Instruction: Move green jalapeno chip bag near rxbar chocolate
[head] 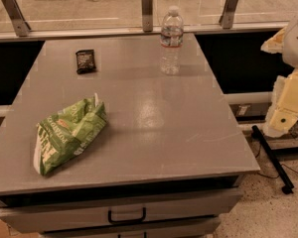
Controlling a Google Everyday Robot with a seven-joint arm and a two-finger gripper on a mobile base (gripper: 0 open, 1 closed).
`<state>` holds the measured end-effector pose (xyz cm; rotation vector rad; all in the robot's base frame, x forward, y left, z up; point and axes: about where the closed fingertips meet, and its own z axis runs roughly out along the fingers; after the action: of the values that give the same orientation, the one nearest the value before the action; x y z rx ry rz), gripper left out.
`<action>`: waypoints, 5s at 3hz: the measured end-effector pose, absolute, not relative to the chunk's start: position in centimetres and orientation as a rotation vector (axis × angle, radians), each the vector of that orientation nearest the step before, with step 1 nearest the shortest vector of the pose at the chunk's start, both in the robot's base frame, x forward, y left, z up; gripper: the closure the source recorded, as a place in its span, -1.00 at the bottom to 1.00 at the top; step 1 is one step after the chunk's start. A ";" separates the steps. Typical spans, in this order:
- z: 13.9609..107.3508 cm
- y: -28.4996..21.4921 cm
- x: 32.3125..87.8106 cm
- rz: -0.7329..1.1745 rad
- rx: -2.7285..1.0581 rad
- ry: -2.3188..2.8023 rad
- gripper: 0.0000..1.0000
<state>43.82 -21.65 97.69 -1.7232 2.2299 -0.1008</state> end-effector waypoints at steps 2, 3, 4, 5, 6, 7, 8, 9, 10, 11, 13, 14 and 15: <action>97.5 -20.0 44.3 -0.060 -1.741 2.182 -1.00; 96.7 -14.3 44.7 -0.010 -1.832 2.037 -1.00; 94.7 -6.9 44.7 0.062 -1.937 1.860 -1.00; 91.7 -0.6 44.8 0.141 -2.004 1.735 -1.00; 88.7 4.7 45.7 0.239 -2.020 1.675 -1.00; 87.0 8.3 46.5 0.330 -2.008 1.646 -1.00; 85.6 11.3 46.7 0.411 -2.000 1.640 -1.00; 85.6 13.5 47.0 0.475 -1.985 1.647 -0.65; 85.9 14.7 47.4 0.508 -1.964 1.661 -0.16; 86.2 13.1 49.6 0.501 -1.892 1.727 0.28; 89.6 3.9 55.0 0.395 -1.621 1.886 1.00; 89.8 3.6 55.2 0.389 -1.612 1.888 1.00; 89.8 3.6 55.8 0.350 -1.613 1.882 1.00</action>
Offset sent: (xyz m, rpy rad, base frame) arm 0.0107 0.0376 -0.0111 0.0819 0.0059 0.0853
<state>55.76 3.58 89.82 -1.6128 1.8815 0.3497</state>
